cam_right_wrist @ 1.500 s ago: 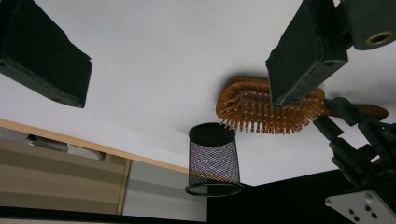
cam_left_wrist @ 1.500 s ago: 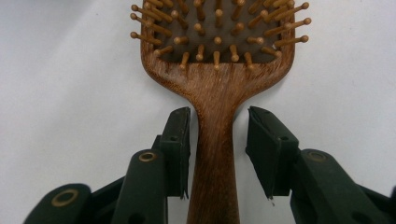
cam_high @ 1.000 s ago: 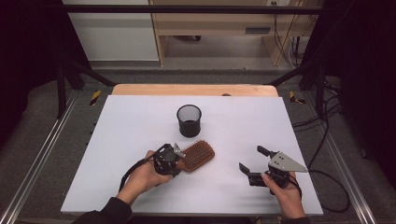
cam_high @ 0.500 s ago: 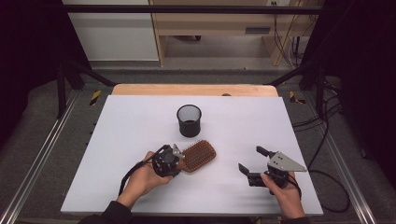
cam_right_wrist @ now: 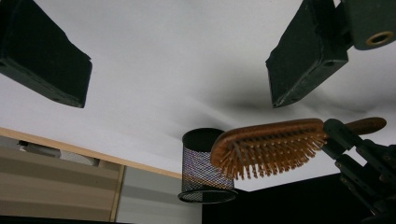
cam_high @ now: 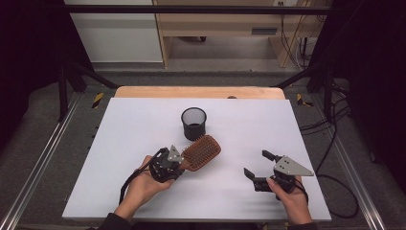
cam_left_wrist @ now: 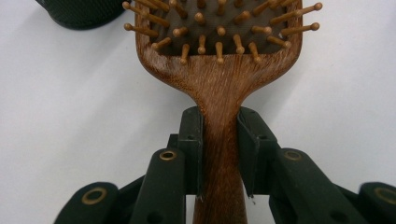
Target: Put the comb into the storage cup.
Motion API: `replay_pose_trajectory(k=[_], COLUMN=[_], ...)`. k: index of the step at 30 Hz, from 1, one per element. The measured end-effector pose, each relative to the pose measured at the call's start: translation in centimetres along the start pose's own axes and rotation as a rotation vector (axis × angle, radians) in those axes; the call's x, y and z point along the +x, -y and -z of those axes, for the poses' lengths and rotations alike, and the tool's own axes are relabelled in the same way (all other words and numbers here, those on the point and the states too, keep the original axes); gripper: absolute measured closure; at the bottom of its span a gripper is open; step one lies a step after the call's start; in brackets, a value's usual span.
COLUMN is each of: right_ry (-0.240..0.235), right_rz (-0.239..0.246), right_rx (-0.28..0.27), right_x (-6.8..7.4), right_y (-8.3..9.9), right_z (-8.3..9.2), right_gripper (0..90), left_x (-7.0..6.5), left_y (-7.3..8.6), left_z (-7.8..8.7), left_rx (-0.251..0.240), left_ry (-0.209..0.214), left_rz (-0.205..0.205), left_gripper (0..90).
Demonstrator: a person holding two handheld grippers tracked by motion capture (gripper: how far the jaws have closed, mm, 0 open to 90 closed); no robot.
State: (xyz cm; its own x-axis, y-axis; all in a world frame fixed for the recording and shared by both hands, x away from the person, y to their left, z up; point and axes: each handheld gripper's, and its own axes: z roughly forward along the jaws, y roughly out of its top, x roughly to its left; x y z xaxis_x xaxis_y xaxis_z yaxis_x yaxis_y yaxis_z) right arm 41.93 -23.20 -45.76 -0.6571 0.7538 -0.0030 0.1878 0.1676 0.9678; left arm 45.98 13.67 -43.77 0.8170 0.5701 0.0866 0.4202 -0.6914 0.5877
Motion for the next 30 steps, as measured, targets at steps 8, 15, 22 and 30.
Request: replay_pose_trajectory(k=[8,15,22,30], right_ry=[-0.014,-0.032,-0.052,-0.094], right_rz=[-0.046,-0.146,-0.213,-0.262], right_rx=[-0.005,-0.019,-0.044,-0.043], right_x=[0.2,0.8,1.8,3.8], right_y=[-0.2,-0.4,-0.7,-2.2], right_z=[-0.1,-0.6,-1.8,-4.1], right_gripper=[6.0,5.1,4.7,5.6], left_x=[0.1,0.0,-0.2,-0.9], left_y=[0.9,2.1,2.9,2.9], left_z=[0.2,0.0,0.4,1.7], left_rx=[-0.093,-0.156,-0.233,-0.31], left_ry=[-0.041,-0.087,-0.123,-0.142], left_rz=[0.008,0.028,0.049,0.056], left_gripper=[73.0,73.0,73.0,73.0])
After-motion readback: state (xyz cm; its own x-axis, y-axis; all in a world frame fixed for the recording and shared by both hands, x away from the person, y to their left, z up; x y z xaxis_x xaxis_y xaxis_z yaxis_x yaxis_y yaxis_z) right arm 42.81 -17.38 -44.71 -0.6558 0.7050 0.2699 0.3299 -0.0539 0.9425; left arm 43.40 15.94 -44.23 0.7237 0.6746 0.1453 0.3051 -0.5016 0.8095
